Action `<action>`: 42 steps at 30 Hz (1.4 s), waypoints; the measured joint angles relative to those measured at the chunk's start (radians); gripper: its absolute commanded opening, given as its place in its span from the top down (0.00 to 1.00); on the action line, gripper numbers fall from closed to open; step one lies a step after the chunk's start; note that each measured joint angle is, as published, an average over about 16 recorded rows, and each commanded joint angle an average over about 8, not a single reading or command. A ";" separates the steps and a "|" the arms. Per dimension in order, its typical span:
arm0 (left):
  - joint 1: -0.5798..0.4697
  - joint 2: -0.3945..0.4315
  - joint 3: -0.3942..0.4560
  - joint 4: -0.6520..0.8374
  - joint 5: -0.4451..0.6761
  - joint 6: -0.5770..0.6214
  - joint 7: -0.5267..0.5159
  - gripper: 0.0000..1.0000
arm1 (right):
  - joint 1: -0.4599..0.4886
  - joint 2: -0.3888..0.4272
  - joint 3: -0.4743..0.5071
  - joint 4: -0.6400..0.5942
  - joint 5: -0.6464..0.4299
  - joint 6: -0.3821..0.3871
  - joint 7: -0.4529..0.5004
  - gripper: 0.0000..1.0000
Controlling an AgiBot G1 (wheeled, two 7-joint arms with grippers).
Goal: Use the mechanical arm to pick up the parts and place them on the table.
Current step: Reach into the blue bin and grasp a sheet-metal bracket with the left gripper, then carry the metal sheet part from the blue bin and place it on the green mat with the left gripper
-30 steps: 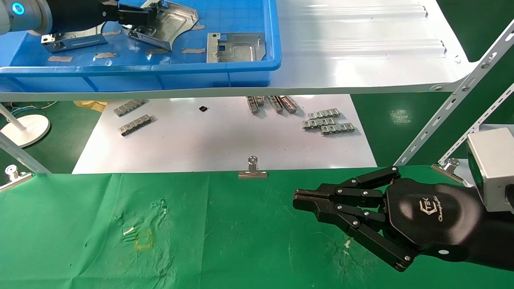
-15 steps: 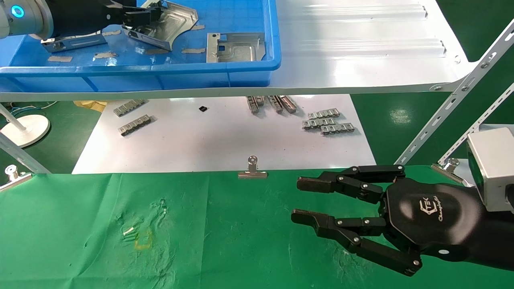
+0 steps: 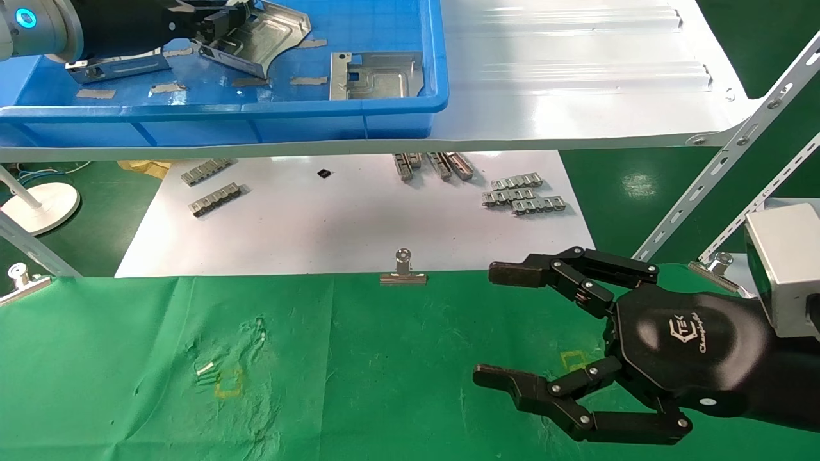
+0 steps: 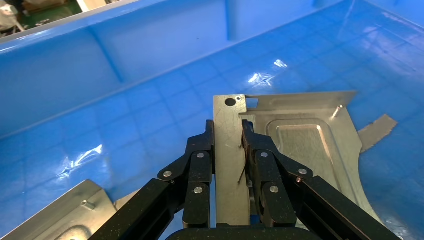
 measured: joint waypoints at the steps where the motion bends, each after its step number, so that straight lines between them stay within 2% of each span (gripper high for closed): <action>1: -0.002 -0.003 -0.003 -0.003 -0.004 0.012 0.003 1.00 | 0.000 0.000 0.000 0.000 0.000 0.000 0.000 0.00; 6: -0.012 -0.033 -0.022 -0.029 -0.034 0.122 0.030 1.00 | 0.000 0.000 0.000 0.000 0.000 0.000 0.000 0.00; 14: -0.012 -0.117 -0.060 -0.083 -0.099 0.423 0.125 1.00 | 0.000 0.000 0.000 0.000 0.000 0.000 0.000 0.00; 19: 0.015 -0.174 -0.078 -0.128 -0.147 0.614 0.206 1.00 | 0.000 0.000 0.000 0.000 0.000 0.000 0.000 0.00; 23: 0.059 -0.225 -0.077 -0.204 -0.201 0.709 0.254 1.00 | 0.000 0.000 0.000 0.000 0.000 0.000 0.000 0.00; 28: 0.154 -0.320 -0.051 -0.375 -0.314 0.766 0.292 1.00 | 0.000 0.000 0.000 0.000 0.000 0.000 0.000 0.00; 34: 0.303 -0.466 0.014 -0.618 -0.459 0.769 0.359 1.00 | 0.000 0.000 0.000 0.000 0.000 0.000 0.000 0.00; 38: 0.405 -0.549 0.062 -0.728 -0.531 0.760 0.463 1.00 | 0.000 0.000 0.000 0.000 0.000 0.000 0.000 0.00; 42: 0.487 -0.591 0.103 -0.746 -0.556 0.749 0.614 1.00 | 0.000 0.000 0.000 0.000 0.000 0.000 0.000 0.00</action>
